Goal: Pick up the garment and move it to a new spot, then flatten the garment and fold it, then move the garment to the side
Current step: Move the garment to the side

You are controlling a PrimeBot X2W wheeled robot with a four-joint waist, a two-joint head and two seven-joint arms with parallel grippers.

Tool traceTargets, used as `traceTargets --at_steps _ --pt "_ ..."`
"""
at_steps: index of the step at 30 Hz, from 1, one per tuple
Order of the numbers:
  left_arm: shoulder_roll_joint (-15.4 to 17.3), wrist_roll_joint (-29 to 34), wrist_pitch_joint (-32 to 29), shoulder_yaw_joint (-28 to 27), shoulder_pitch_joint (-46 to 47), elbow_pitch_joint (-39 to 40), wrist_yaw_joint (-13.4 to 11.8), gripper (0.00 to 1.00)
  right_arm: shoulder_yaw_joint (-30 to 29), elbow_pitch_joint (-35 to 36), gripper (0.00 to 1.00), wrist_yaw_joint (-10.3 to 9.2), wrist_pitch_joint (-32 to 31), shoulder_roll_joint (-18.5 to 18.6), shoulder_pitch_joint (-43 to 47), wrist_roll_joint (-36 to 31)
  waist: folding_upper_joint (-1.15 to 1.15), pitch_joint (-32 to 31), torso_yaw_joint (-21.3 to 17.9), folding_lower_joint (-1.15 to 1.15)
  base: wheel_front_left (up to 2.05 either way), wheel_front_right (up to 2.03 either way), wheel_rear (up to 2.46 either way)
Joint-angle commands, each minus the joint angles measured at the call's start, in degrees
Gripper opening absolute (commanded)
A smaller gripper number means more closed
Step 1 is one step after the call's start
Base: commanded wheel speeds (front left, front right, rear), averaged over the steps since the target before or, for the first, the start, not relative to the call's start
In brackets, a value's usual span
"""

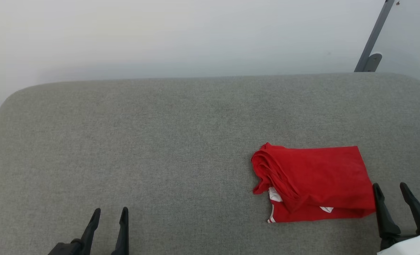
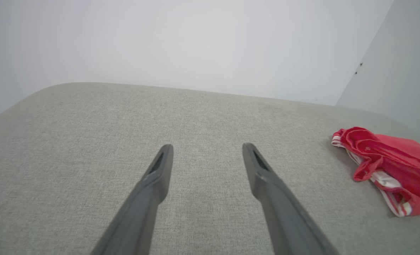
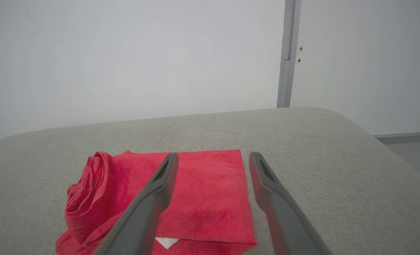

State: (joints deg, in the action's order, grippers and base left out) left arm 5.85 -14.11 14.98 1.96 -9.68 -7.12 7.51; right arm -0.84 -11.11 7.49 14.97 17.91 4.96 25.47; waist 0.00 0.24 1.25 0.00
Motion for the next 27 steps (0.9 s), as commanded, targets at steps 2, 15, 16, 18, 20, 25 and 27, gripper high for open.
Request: traceTargets --at_steps 2,15,16,18,20,25,27 --pt "-0.01 0.38 0.28 0.04 1.07 0.21 -0.06 1.0 0.26 -0.17 1.0 0.0 0.26 0.07 -1.03 -0.39 0.0 0.52 0.15 0.0 0.0 0.0 0.0" --pt "-1.22 1.18 0.28 2.35 7.96 0.35 -0.06 1.0 3.73 -5.96 1.0 -0.01 -24.25 10.47 -15.09 1.05 0.0 9.33 1.21 0.0 0.0 0.0 0.0" --pt "-1.35 1.06 0.28 2.74 8.67 0.19 -0.06 1.0 4.28 -6.12 1.0 -0.01 -27.4 11.47 -16.24 2.2 0.0 10.13 1.43 0.0 0.0 0.0 0.0" --pt "-1.54 0.8 0.28 3.43 10.29 -0.33 -0.06 1.0 5.58 -6.16 1.0 -0.01 -33.54 13.66 -18.5 4.0 0.0 11.62 1.9 0.0 0.0 0.0 0.0" --pt "-1.8 0.68 0.28 4.31 11.83 -0.74 -0.06 1.0 6.57 -5.89 1.0 -0.01 -38.58 15.22 -20.22 5.86 0.0 12.86 2.49 0.0 0.0 0.0 0.0" --pt "-2.35 0.6 0.28 6.2 14.8 -1.33 -0.06 1.0 8.73 -6.11 1.0 -0.01 -49.61 18.03 -22.66 10.24 0.0 15.62 4.44 0.0 0.0 0.0 0.0" --pt "-2.52 0.36 0.28 6.55 15.73 -1.68 -0.06 1.0 9.44 -6.23 1.0 0.0 -52.25 18.52 -22.85 12.07 0.0 16.44 5.19 0.0 0.0 0.0 0.0"
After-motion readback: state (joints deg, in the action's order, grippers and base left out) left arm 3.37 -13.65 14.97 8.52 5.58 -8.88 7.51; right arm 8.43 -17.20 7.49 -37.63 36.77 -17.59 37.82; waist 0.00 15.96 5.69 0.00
